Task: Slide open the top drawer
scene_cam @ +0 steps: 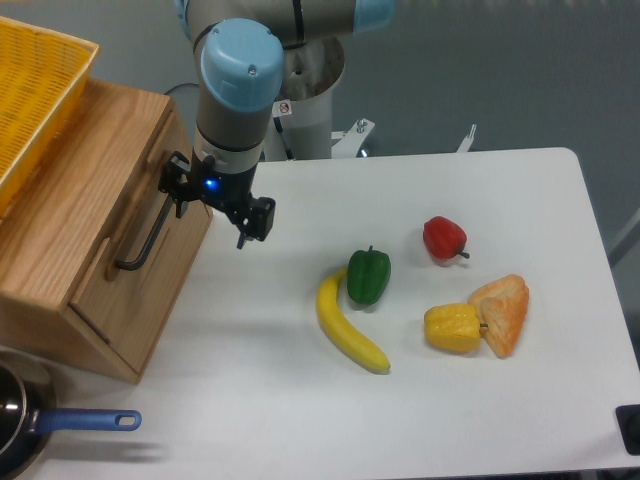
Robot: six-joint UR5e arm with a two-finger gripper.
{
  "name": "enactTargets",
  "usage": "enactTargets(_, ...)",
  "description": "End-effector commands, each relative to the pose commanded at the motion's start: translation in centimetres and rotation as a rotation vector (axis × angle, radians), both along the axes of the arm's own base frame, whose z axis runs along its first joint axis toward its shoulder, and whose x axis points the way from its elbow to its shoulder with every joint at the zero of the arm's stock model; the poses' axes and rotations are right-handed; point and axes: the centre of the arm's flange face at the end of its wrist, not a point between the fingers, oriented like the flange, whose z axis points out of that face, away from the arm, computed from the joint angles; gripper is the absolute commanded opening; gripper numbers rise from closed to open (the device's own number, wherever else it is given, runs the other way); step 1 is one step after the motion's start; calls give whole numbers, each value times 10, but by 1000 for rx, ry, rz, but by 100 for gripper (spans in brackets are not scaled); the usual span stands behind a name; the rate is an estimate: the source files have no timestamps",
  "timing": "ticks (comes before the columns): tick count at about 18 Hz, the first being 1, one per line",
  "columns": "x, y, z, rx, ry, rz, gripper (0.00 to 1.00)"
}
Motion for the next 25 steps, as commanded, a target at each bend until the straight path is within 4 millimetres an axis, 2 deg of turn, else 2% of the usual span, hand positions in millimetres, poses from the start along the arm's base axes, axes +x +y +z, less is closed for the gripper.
enactTargets(8,13,6,1,0,-11,2,100)
enactTargets(25,21,9,-5,-13,-7,-8,100)
